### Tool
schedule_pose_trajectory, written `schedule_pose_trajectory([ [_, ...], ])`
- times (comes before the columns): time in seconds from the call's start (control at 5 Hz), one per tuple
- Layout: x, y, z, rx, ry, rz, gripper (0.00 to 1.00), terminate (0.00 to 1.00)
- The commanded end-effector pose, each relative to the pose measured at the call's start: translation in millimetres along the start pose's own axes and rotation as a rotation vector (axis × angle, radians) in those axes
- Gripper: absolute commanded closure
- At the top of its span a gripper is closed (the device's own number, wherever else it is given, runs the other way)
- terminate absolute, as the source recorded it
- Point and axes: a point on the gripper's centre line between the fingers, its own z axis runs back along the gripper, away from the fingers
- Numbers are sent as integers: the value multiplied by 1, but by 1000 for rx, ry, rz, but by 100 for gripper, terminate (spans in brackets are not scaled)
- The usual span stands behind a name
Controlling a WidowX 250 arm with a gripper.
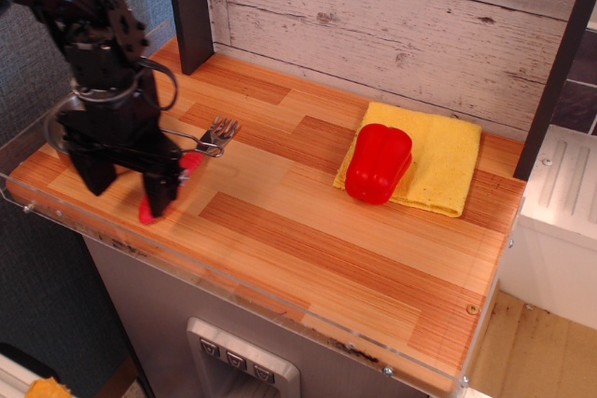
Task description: PICK UP THE SPOON ANDPUT ON THE TOWEL
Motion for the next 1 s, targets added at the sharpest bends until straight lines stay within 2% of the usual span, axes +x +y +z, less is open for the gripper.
schedule_pose_trajectory([
  [0.0,21,-7,-3,4,-42,0,0,0],
  [0.2,24,-11,-10,6,-28,-12,0,0],
  [0.4,23,-12,-12,5,-20,-17,100,0],
  [0.6,21,-12,-8,5,-23,-20,100,0],
  [0.8,20,-21,-3,-20,-24,-47,100,0],
])
